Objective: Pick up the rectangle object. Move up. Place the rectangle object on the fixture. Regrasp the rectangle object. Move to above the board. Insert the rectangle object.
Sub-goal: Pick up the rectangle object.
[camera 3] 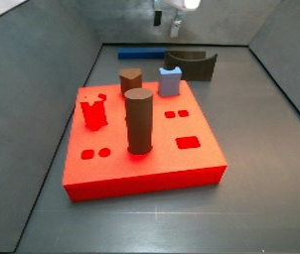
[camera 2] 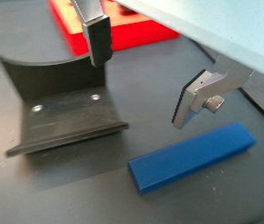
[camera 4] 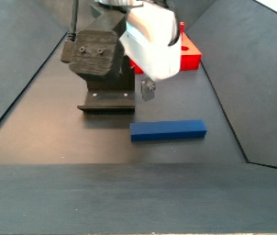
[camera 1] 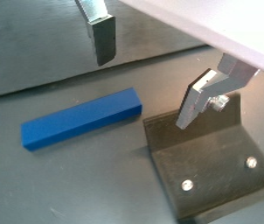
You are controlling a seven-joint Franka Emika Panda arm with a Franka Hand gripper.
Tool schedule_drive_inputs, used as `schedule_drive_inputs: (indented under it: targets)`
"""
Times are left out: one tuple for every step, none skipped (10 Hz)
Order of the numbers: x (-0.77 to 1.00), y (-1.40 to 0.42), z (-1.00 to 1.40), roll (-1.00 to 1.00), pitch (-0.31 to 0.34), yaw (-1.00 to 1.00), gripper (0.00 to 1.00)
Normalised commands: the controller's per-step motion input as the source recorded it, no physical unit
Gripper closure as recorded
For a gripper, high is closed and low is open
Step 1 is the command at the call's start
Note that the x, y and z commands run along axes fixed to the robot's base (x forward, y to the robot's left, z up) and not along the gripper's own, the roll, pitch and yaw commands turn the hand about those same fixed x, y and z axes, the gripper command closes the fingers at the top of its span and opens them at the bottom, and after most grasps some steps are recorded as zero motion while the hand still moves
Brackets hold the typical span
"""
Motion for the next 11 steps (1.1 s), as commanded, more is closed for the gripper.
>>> schedule_drive_inputs:
  targets:
    - [-0.48,0.17,-0.21,-0.05,-0.190,-0.59,0.00]
    - [-0.45,0.29,-0.32,-0.11,-0.267,-0.42,0.00]
    - [-0.43,0.31,-0.49,-0.09,-0.324,-0.20,0.00]
    - [-0.41,0.28,-0.51,-0.07,-0.341,-0.14,0.00]
    - [-0.21,0.23,-0.53,-0.10,-0.310,-0.16,0.00]
    - [-0.11,0.15,-0.52,-0.13,-0.299,-0.23,0.00]
    - [-0.07,0.11,-0.46,-0.18,-0.281,-0.29,0.00]
    - [0.00,0.11,-0.39,-0.19,-0.210,-0.26,0.00]
    - [0.00,0.08,-0.33,-0.14,-0.097,-0.26,0.00]
    - [0.00,0.09,-0.29,-0.14,-0.097,-0.24,0.00]
    - [0.00,0.10,-0.26,-0.15,-0.103,-0.22,0.00]
